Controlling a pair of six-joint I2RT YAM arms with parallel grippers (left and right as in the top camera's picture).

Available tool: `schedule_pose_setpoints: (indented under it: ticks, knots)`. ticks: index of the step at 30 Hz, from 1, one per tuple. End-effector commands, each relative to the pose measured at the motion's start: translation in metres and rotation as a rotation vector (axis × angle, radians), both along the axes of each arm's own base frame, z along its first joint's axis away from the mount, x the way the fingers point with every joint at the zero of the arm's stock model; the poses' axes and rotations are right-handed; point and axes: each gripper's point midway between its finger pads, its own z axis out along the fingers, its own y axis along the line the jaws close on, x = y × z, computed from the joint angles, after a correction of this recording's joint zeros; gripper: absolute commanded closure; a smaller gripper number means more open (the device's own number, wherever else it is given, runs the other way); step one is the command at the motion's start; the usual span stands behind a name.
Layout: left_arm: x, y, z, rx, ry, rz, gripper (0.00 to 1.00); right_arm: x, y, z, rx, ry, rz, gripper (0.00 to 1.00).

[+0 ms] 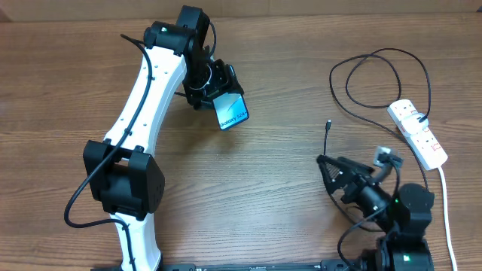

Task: Plug charger to phone and switch on socket
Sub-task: 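Bring the right gripper to the raised phone's edge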

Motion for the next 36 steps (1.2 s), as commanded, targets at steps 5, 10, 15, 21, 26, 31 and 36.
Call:
schedule_pose_setpoints:
  ticks: [5,10,15,21,26,31,36]
  knots:
    - [0.005,-0.011,0.019,-0.052,-0.023,0.056,0.51,0.032,0.039,-0.004,-0.027,-0.003,0.039,0.00]
    - [0.007,-0.026,0.021,-0.067,-0.045,0.051,0.51,0.055,0.082,0.005,0.028,-0.094,0.082,0.00]
    - [0.001,-0.050,0.023,-0.080,-0.056,0.022,0.51,0.076,0.110,-0.006,0.098,-0.128,0.054,0.00]
    - [-0.010,-0.079,0.025,-0.093,-0.070,-0.026,0.51,0.096,0.124,-0.014,0.144,-0.109,0.033,0.03]
    - [-0.019,-0.092,0.022,-0.071,-0.076,-0.055,0.51,0.105,0.129,-0.002,0.157,-0.134,0.029,0.09]
    - [-0.022,-0.097,0.021,-0.072,-0.064,-0.053,0.51,0.113,0.124,0.004,0.159,-0.152,-0.018,0.28]
    - [-0.023,-0.099,0.021,-0.083,-0.050,-0.034,0.52,0.116,0.120,0.003,0.156,-0.153,-0.044,0.45]
